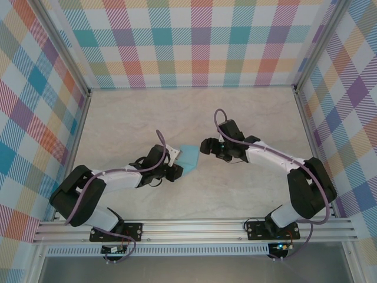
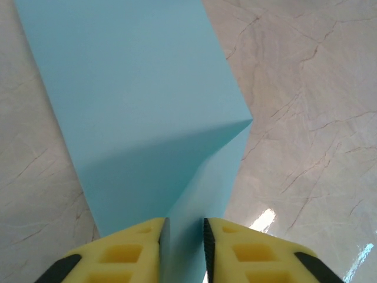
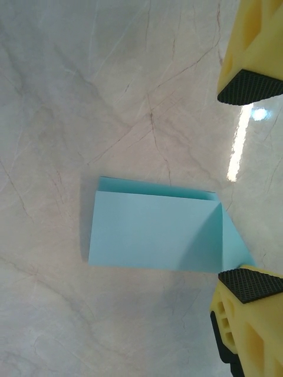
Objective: Fold a paper plane with a square sheet of paper (pick it up from the middle)
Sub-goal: Move the paper to the center of the table, then fourth fold the wing at the center of the table.
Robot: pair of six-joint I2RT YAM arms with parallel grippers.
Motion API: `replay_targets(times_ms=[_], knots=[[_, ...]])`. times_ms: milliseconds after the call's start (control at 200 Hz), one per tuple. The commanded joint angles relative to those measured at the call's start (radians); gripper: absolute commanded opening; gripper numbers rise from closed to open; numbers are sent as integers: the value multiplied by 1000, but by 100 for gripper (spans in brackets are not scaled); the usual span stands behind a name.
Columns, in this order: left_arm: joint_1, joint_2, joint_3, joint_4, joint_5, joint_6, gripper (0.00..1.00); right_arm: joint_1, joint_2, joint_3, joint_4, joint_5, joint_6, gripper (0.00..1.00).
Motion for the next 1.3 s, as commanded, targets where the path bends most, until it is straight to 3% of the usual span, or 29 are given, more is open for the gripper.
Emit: replay_targets(times_ms=[0, 230, 685, 1045, 1300], knots=[[2, 20, 37, 73, 74, 32, 18, -13, -45, -34, 43, -39, 18, 76], [2, 60, 69, 138, 185, 42, 4, -46, -74, -115, 122, -154, 58, 77], [2, 15, 34, 291, 297, -78, 3, -73, -51, -237, 318, -310, 202, 75], [2, -98, 21, 241, 187, -57, 2, -75, -125, -234, 295, -259, 218, 75], [2, -129, 27, 259, 229, -72, 3, -74, -192, -239, 240, -192, 213, 76]])
